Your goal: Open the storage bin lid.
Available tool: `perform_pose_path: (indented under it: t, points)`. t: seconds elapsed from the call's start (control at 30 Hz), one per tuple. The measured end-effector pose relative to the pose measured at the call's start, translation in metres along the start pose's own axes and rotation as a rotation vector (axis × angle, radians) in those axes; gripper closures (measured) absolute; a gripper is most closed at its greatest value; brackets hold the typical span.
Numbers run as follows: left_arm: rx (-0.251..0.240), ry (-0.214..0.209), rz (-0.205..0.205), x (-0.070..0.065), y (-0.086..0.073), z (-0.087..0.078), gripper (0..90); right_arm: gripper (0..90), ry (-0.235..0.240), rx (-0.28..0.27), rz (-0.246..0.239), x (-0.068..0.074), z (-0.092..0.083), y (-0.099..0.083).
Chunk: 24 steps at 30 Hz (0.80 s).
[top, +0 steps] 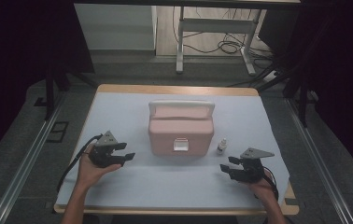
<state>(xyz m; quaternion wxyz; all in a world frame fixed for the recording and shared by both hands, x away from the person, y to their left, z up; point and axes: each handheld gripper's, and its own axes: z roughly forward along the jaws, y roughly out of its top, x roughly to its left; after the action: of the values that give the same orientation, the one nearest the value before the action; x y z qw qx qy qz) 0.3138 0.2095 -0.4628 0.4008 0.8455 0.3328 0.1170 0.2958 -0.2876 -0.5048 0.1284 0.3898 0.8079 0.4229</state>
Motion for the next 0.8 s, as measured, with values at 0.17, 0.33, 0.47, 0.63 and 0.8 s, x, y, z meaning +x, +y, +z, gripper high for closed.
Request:
perform_pose_path:
  t: [0.17,0.33,0.47,0.63,0.8]
  points:
    - [0.005,-0.041,0.032,0.012,0.017,-0.014,43.5,45.3,0.004,-0.002,-0.008,0.002,0.0,0.0]
    - [0.018,-0.081,0.058,0.029,0.037,-0.021,43.1,45.2,0.006,-0.005,-0.008,0.002,-0.002,0.0]
    - [0.007,-0.079,0.098,0.036,0.055,-0.029,43.2,45.0,0.002,-0.01,-0.01,0.001,-0.003,0.0]
    - [-0.009,-0.1,0.147,0.045,0.082,-0.041,43.2,45.0,-0.001,-0.01,-0.013,0.002,-0.003,0.0]
    - [-0.027,-0.105,0.181,0.049,0.106,-0.05,43.3,44.9,-0.002,-0.004,-0.014,0.002,-0.003,0.0]
